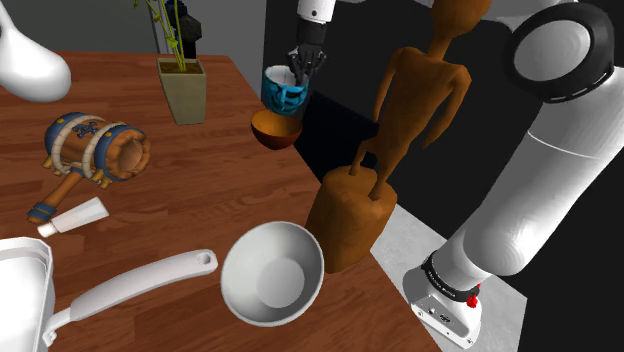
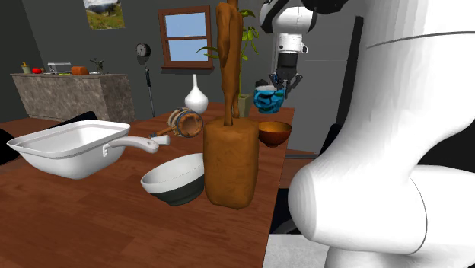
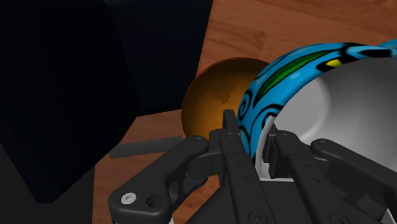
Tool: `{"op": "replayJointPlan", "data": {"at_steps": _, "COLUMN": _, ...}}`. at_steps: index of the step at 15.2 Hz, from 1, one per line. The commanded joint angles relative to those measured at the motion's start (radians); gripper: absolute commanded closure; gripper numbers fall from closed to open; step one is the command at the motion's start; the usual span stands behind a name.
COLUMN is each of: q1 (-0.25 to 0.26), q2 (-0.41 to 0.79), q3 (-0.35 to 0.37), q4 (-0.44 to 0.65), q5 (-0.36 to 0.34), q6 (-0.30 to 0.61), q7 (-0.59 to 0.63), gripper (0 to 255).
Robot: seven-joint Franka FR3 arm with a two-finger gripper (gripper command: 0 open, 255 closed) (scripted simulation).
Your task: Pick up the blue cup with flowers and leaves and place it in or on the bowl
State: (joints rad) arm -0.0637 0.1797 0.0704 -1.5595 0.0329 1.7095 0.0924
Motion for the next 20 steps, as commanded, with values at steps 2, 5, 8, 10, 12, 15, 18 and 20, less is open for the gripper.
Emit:
{"op": "replayJointPlan", "data": {"at_steps": 2, "q1": -0.017, "q2": 0.122, "q3": -0.013, "q4": 0.182, "q5": -0.006, "q6": -0.061, "q7": -0.030, "gripper": 255}}
{"op": "replayJointPlan", "data": {"at_steps": 5, "q1": -0.029, "q2": 0.238, "q3": -0.021, "q4": 0.350, "q5": -0.010, "q6": -0.114, "q7": -0.050, "gripper": 255}}
{"op": "replayJointPlan", "data": {"at_steps": 8, "q1": -0.030, "q2": 0.229, "q3": -0.022, "q4": 0.295, "q5": -0.009, "q6": -0.068, "q7": -0.052, "gripper": 255}}
{"op": "replayJointPlan", "data": {"at_steps": 10, "q1": -0.030, "q2": 0.224, "q3": -0.022, "q4": 0.262, "q5": -0.009, "q6": -0.039, "q7": -0.053, "gripper": 255}}
{"op": "replayJointPlan", "data": {"at_steps": 12, "q1": -0.031, "q2": 0.222, "q3": -0.022, "q4": 0.231, "q5": -0.009, "q6": -0.011, "q7": -0.054, "gripper": 255}}
{"op": "replayJointPlan", "data": {"at_steps": 15, "q1": -0.031, "q2": 0.220, "q3": -0.022, "q4": 0.187, "q5": -0.009, "q6": 0.031, "q7": -0.055, "gripper": 255}}
{"op": "replayJointPlan", "data": {"at_steps": 18, "q1": -0.031, "q2": 0.220, "q3": -0.022, "q4": 0.148, "q5": -0.008, "q6": 0.071, "q7": -0.057, "gripper": 255}}
{"op": "replayJointPlan", "data": {"at_steps": 20, "q1": -0.031, "q2": 0.222, "q3": -0.022, "q4": 0.123, "q5": -0.008, "q6": 0.097, "q7": -0.057, "gripper": 255}}
